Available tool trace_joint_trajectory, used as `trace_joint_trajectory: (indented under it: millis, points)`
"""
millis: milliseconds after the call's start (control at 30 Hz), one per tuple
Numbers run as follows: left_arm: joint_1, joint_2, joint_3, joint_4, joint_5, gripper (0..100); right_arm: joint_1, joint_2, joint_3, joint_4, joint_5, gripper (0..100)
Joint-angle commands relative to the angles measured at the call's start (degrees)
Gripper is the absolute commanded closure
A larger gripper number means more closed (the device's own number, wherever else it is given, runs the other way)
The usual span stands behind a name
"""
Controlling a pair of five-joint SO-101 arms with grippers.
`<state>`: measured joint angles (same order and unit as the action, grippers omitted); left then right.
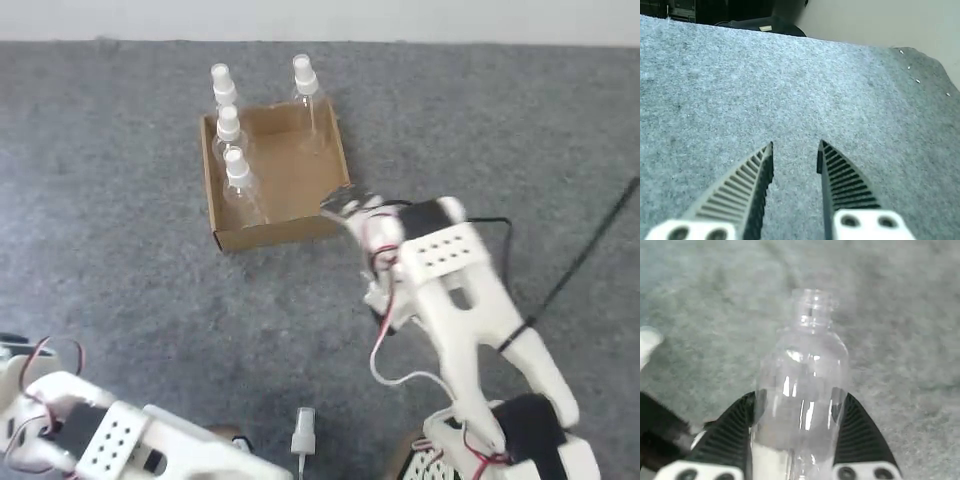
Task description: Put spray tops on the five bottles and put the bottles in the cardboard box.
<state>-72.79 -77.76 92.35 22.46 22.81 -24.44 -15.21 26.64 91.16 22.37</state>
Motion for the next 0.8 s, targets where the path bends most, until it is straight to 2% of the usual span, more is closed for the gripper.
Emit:
trace_joint_trajectory:
  millis: [0,200,300,467,767]
  points:
    - [0.1,-0.3,-0.7,-1.8,0.4,86,9.8,-3.1,1.8,-5.1,5.5,96.4]
    - [0.1,-0.3,-0.7,-1.8,0.4,86,17.3,-3.1,5.9,-10.9,6.2,96.3]
    - [0.1,-0.3,-0.7,-1.8,0.4,86,17.5,-3.1,7.1,-11.7,6.2,93.4]
    - [0.1,-0.3,-0.7,-1.8,0.4,86,17.4,-3.1,9.2,-11.6,6.2,79.0]
    - [0.1,-0.3,-0.7,-1.8,0.4,86,17.4,-3.0,9.8,-11.7,5.8,78.2]
